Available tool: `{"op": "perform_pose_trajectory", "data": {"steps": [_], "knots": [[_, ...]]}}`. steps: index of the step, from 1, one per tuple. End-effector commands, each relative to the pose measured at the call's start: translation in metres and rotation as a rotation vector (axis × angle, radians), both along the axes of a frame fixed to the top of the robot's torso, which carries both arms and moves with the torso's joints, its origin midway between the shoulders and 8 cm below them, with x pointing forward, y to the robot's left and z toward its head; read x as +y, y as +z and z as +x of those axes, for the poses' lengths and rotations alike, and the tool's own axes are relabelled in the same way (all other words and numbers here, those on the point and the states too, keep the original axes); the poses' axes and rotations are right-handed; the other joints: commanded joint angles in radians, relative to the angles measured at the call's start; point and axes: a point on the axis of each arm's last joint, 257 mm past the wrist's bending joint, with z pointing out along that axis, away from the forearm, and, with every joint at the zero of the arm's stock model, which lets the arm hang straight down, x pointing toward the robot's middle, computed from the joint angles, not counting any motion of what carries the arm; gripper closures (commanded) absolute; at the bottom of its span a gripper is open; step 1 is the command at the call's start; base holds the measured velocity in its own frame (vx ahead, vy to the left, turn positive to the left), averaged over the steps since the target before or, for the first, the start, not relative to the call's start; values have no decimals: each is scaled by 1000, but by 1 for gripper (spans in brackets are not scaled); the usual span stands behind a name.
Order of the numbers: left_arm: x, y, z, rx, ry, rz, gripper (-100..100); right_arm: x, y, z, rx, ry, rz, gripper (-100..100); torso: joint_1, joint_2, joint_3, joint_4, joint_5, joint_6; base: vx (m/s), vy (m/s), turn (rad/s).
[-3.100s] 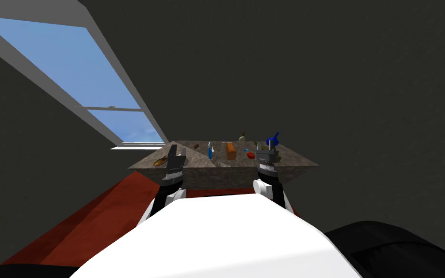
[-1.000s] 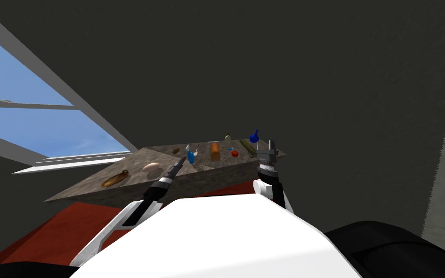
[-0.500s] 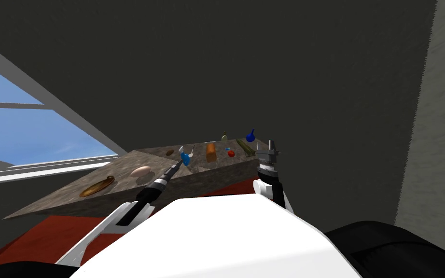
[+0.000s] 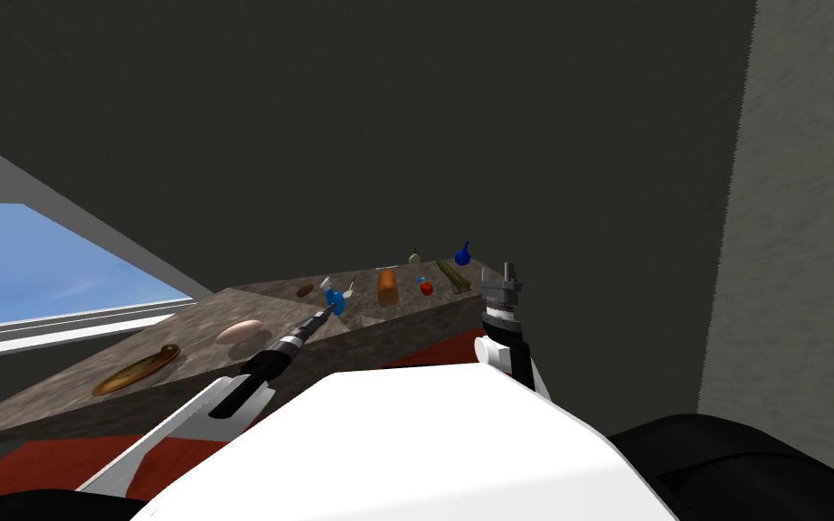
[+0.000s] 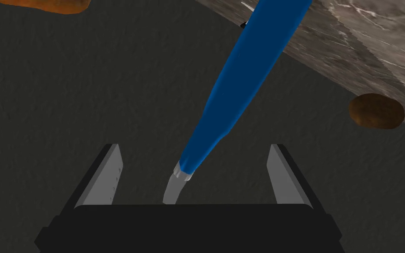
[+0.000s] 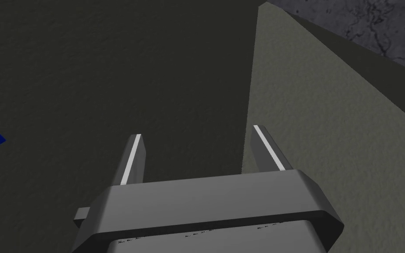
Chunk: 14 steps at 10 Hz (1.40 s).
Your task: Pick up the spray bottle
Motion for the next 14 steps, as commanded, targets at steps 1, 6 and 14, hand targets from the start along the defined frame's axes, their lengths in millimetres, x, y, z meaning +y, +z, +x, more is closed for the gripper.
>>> {"op": "perform_pose_trajectory", "data": {"steps": [1,6,14], "knots": [[23,-6,-6,50,28,70,-100,0,0,0,0,0,0,0,0,0,0,0,0,0,25,-75,-125],[87,-12,-16,164,100,261,-100,0,0,0,0,0,0,0,-1,0,0,0,0,0,31,-69,-97],[125,-7,-7,207,121,377,-100,0,0,0,0,0,0,0,3,2,1,0,1,-1,0,-33,-71]]}}
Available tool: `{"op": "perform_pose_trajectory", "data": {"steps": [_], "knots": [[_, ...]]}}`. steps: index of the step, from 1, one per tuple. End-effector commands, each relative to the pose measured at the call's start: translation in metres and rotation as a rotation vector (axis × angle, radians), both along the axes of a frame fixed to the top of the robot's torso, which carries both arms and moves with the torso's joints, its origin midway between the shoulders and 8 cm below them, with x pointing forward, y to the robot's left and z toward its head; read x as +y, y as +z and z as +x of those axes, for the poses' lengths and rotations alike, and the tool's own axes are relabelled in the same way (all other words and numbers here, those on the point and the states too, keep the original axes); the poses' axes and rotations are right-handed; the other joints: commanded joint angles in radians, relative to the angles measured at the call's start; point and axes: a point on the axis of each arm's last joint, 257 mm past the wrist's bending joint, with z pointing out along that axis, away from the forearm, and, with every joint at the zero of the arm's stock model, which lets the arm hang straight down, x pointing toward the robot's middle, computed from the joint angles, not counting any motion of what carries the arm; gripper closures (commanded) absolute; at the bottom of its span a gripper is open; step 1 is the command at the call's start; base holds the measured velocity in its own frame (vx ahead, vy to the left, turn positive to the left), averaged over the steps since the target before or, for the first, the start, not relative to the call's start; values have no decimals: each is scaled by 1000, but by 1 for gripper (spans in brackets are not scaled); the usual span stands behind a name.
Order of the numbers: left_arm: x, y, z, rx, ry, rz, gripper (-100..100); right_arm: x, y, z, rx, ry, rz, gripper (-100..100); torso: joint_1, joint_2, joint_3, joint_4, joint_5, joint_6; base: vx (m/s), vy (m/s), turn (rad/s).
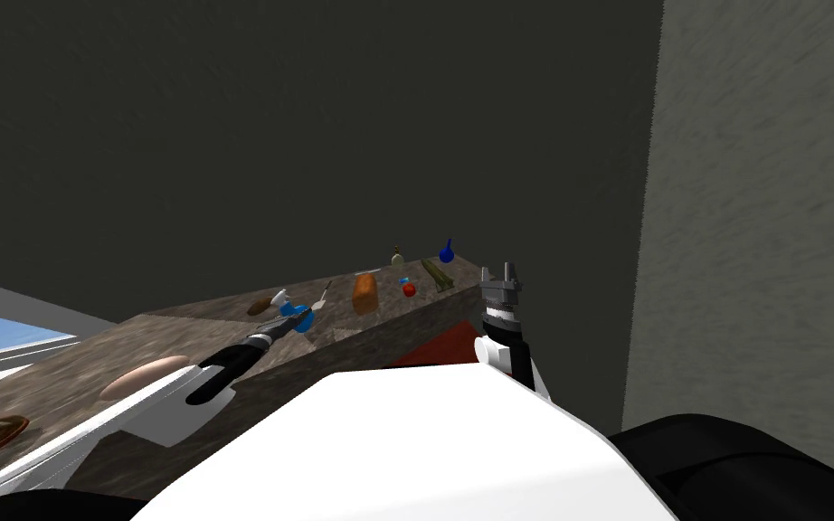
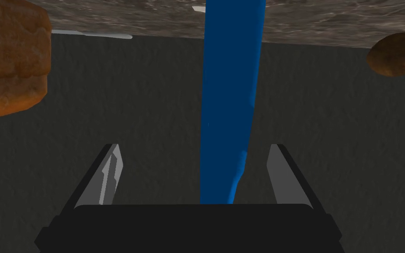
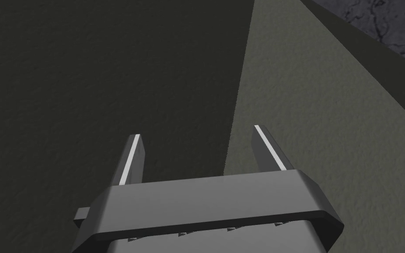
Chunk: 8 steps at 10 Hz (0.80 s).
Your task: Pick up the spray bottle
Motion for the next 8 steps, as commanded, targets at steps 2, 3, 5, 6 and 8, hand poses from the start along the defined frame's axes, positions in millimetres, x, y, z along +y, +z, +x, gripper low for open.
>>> {"op": "perform_pose_trajectory", "data": {"steps": [2,3,5,6,8], "knots": [[15,-1,13,-15,17,5,-100,0,0,0,0,0,0,0,0,3,2,1,0,-1,-109,-4,-93],[26,-7,7,1,38,9,-100,0,0,0,0,0,0,0,0,1,1,1,0,-1,-9,-14,10],[26,-2,30,-29,13,5,-100,0,0,0,0,0,0,0,-2,0,0,0,0,0,-109,-29,-212],[34,-1,32,-32,26,9,-100,0,0,0,0,0,0,0,-1,2,2,1,0,-1,-74,-3,0],[54,-14,20,-1,69,17,-100,0,0,0,0,0,0,0,1,-2,-1,0,0,-2,-1,5,19]]}}
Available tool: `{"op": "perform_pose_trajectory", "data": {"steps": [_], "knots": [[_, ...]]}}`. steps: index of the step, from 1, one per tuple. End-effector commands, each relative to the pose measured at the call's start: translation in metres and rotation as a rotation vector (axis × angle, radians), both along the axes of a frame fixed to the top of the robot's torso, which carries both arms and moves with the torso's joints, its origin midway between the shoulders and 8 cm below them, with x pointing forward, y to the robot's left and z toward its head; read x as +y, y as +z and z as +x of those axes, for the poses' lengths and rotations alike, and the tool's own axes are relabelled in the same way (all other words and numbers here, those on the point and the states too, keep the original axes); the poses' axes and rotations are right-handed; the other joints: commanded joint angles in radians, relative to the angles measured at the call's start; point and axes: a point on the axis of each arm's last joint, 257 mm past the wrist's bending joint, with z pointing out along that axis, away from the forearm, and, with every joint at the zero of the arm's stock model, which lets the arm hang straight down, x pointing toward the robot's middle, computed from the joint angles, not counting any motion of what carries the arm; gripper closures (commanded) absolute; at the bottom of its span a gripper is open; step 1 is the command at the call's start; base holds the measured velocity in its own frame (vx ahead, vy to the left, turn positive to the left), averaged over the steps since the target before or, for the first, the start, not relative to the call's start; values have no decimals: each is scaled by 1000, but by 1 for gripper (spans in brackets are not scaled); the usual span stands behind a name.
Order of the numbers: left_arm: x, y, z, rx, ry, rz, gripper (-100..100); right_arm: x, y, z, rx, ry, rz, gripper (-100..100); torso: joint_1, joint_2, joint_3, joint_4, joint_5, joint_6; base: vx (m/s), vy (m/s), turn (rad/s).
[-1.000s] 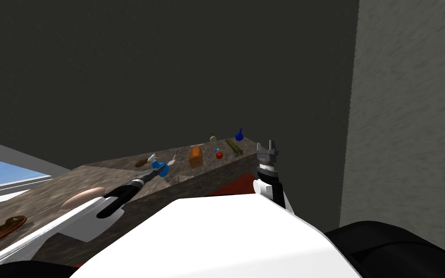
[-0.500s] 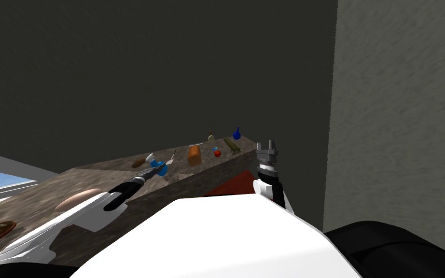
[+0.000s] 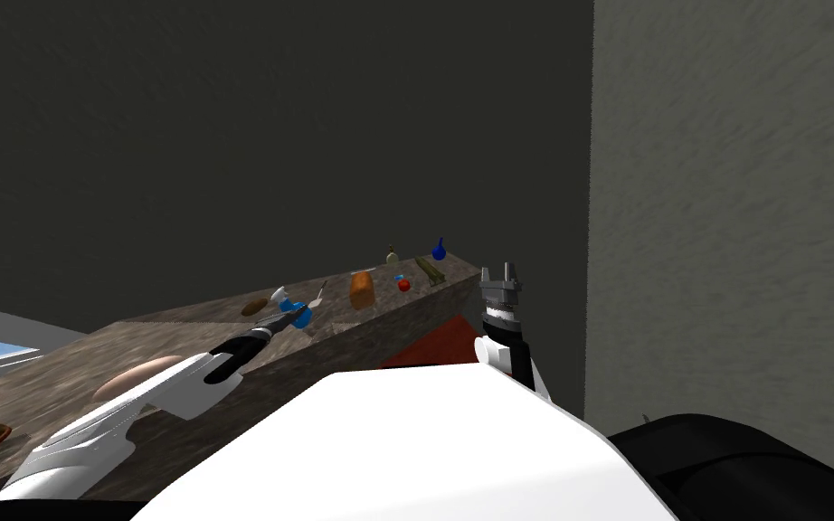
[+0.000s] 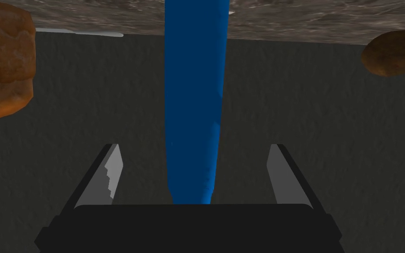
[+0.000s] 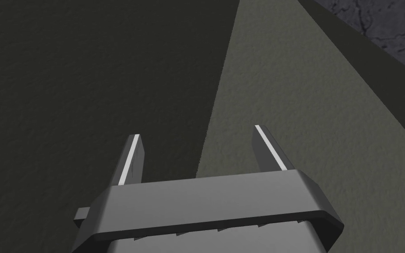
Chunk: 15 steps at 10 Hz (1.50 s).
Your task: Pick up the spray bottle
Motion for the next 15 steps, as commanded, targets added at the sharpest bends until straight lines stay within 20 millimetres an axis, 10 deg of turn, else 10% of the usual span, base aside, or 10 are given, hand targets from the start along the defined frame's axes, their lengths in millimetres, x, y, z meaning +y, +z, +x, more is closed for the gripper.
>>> {"op": "perform_pose_trajectory", "data": {"steps": [1,15], "knots": [[-1,0,14,-10,-25,-5,-100,0,0,0,0,0,0,0,0,0,0,0,0,0,-92,-11,-277],[94,-16,19,19,135,17,-100,0,0,0,0,0,0,0,0,1,1,0,0,0,-57,-14,-65]]}}
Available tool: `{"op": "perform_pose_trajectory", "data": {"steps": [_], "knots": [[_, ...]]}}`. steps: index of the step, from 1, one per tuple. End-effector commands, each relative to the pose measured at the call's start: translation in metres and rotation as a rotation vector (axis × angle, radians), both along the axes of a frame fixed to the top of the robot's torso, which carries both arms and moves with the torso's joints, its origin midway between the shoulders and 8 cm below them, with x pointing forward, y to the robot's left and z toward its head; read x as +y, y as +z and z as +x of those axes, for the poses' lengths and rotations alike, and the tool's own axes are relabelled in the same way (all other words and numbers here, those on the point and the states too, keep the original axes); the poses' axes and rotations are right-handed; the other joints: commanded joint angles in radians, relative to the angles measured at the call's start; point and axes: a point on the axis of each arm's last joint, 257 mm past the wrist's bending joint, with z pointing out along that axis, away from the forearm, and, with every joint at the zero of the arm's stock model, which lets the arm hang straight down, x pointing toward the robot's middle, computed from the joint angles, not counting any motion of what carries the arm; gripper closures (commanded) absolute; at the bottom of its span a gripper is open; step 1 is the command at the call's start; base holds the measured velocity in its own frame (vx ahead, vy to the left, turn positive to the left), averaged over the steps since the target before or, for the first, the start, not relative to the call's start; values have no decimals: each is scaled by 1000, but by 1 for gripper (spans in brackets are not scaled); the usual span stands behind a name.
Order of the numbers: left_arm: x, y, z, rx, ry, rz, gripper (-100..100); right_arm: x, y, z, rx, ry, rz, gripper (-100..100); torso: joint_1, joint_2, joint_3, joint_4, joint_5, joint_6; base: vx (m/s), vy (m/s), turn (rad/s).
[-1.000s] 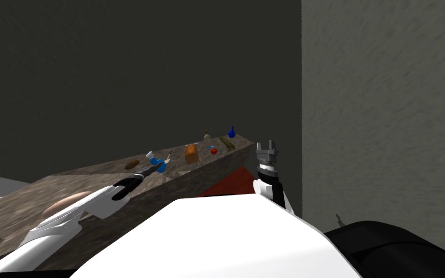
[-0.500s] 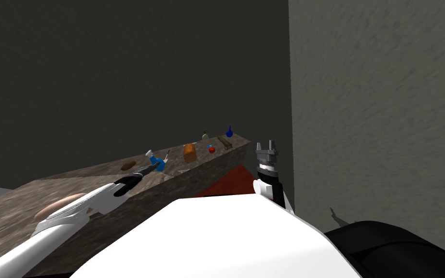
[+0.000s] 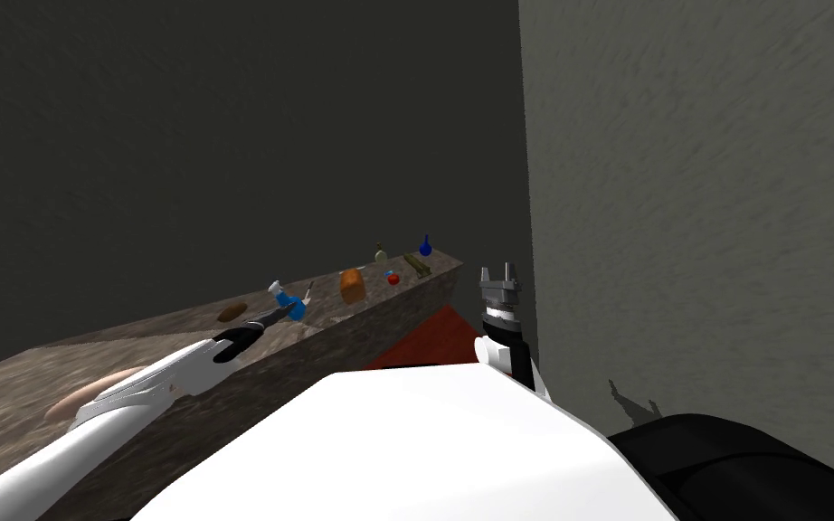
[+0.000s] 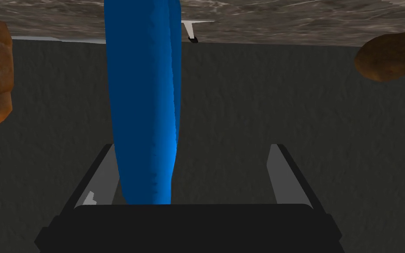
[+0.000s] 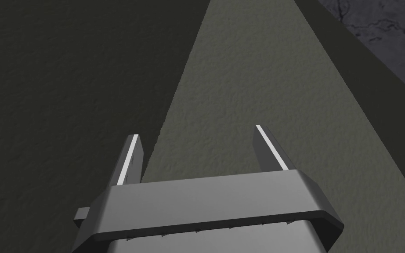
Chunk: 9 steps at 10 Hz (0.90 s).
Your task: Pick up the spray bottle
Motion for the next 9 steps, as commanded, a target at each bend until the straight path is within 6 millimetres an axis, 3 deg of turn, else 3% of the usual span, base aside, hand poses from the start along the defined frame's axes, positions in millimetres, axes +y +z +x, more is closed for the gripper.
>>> {"op": "perform_pose_trajectory", "data": {"steps": [1,3,5,6,8,9], "knots": [[-4,2,14,-6,-31,-3,-100,0,0,0,0,0,0,0,0,0,0,0,0,0,-93,-36,-252],[14,8,18,-18,11,0,-100,0,0,0,0,0,0,0,-3,6,4,1,-1,0,-95,-25,-88],[29,-2,3,7,49,1,-100,0,0,0,0,0,0,0,0,2,1,1,0,0,-4,-1,16],[20,7,23,-13,5,-3,-100,0,0,0,0,0,0,0,0,0,0,0,0,0,-82,-50,-267],[23,18,33,-37,13,-3,-100,0,0,0,0,0,0,0,-4,6,4,1,-1,0,-98,-30,-77],[30,16,29,-31,33,-2,-100,0,0,0,0,0,0,0,-2,5,3,1,-1,0,-19,2,26]]}}
